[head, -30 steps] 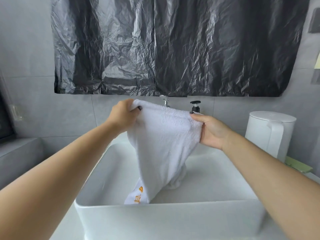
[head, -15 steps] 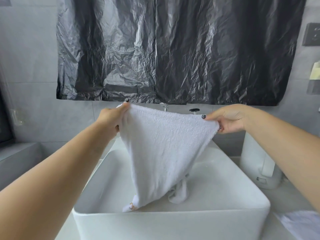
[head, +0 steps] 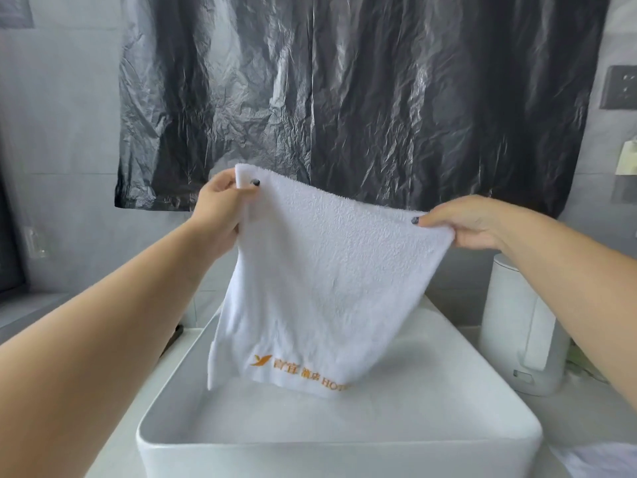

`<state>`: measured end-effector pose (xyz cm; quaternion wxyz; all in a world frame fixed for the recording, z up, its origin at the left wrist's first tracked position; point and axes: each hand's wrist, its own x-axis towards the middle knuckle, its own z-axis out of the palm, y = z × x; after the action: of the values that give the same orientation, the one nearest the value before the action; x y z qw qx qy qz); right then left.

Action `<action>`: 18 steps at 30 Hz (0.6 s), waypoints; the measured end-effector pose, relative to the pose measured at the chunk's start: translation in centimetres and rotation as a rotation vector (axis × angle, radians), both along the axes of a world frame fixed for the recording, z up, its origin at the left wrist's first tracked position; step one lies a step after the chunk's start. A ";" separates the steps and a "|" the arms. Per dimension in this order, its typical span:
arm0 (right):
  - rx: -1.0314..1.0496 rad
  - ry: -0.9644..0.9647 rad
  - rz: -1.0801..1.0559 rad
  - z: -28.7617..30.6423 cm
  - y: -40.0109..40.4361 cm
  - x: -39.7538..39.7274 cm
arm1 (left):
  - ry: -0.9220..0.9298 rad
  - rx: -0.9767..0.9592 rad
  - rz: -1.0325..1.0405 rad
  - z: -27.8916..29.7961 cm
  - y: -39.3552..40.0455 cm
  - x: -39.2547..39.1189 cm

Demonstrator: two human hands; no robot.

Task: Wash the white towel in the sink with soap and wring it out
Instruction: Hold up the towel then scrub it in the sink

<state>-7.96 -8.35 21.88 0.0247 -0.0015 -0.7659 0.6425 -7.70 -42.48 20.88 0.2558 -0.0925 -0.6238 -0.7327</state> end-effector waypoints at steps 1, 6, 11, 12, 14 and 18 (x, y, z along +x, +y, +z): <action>0.092 -0.143 0.065 -0.9 0.4 -0.1 | -0.021 -0.033 -0.003 -0.8 0.0 0.1; 0.355 -0.620 0.255 -9.2 1.8 -0.4 | -0.208 -0.158 -0.026 -5.6 0.2 1.0; 0.142 -0.596 0.310 -14.8 2.3 1.2 | -0.415 -0.322 0.059 -9.6 -1.6 -0.2; 0.005 -0.523 0.286 -15.1 2.5 1.6 | -0.477 -0.351 0.073 -10.2 -2.1 -0.4; -0.256 -0.384 0.175 -15.1 2.4 1.8 | -0.596 -0.405 0.113 -11.2 -3.1 -0.4; -0.270 -0.164 0.000 -12.7 0.7 0.6 | -0.701 -0.476 0.191 -11.7 -3.9 0.1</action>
<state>-7.38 -7.66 9.20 -0.0384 -0.0572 -0.6719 0.7374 -7.64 -46.42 9.19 0.0668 0.1635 -0.8304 -0.5284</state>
